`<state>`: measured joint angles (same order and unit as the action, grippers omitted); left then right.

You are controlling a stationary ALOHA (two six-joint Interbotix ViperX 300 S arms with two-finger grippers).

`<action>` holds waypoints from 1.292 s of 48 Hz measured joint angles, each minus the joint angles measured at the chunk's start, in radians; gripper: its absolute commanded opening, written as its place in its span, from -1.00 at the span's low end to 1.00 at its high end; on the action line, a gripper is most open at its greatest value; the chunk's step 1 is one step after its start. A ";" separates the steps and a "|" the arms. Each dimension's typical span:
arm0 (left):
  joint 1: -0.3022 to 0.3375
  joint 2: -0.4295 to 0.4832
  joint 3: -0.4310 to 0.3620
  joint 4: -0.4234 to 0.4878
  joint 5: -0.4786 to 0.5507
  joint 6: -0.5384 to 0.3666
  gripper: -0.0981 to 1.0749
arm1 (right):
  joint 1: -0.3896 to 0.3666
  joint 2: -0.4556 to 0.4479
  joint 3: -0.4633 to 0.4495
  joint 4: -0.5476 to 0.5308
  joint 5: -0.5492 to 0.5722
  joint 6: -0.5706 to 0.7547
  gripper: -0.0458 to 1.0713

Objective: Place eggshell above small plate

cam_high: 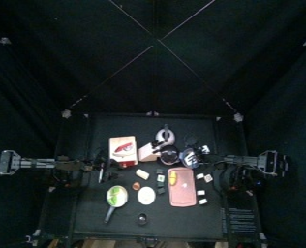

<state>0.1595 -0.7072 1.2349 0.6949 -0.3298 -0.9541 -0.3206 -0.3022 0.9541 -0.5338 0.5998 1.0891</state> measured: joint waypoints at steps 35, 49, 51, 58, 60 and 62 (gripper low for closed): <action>-0.003 0.000 0.000 0.000 0.000 -0.002 0.73 | 0.322 0.196 -0.187 0.002 -0.532 -0.012 0.38; -0.003 0.000 -0.002 0.000 0.000 0.000 0.73 | 0.376 0.546 -0.532 -0.126 -0.555 -0.011 0.40; -0.003 0.000 0.000 0.002 0.000 0.000 0.73 | 0.376 0.566 -0.554 -0.127 -0.555 -0.011 0.41; -0.005 0.000 0.000 0.000 0.000 0.000 0.73 | 0.376 0.632 -0.607 -0.129 -0.555 -0.011 0.53; -0.006 0.000 0.000 0.000 0.000 0.000 0.73 | 0.376 0.638 -0.614 -0.129 -0.555 -0.012 0.58; -0.006 0.000 -0.002 0.000 0.000 0.000 0.73 | 0.374 0.640 -0.615 -0.129 -0.555 -0.012 0.65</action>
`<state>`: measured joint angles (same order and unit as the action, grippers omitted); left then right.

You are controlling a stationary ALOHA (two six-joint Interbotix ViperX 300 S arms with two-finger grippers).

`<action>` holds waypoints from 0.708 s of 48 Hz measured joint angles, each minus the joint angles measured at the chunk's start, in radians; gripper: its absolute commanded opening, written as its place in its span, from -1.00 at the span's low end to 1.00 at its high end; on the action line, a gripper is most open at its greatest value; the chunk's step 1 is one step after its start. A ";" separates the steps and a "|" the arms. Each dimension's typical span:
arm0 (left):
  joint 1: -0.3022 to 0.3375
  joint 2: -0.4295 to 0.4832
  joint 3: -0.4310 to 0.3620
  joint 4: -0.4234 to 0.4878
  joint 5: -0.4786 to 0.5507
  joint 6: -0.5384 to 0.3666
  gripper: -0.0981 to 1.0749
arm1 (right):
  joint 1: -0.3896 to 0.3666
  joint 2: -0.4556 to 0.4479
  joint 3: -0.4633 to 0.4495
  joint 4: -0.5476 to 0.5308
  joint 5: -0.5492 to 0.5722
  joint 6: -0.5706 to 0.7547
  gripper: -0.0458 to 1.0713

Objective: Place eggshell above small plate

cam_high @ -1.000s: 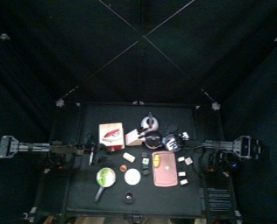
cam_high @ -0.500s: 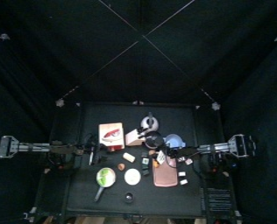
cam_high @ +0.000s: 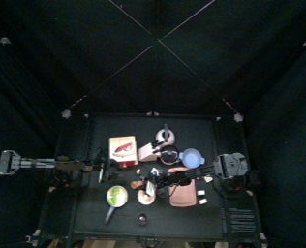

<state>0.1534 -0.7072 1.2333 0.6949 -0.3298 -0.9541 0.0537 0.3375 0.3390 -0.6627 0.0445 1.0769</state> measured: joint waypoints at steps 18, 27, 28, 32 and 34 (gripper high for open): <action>0.000 0.000 0.002 0.000 0.000 0.000 0.73 | 0.000 0.000 -0.003 0.000 0.040 0.000 0.84; 0.000 0.000 0.002 0.000 0.000 0.000 0.73 | 0.002 0.000 -0.003 0.002 0.074 0.002 0.84; 0.000 0.000 0.002 0.002 0.000 0.000 0.73 | 0.002 0.000 -0.003 0.002 0.074 0.005 0.84; 0.000 0.000 0.002 0.000 0.000 0.000 0.73 | 0.002 -0.002 -0.003 0.012 0.080 0.012 0.84; 0.000 0.000 0.002 0.000 0.000 0.000 0.73 | 0.002 -0.006 -0.005 0.041 0.095 0.015 0.84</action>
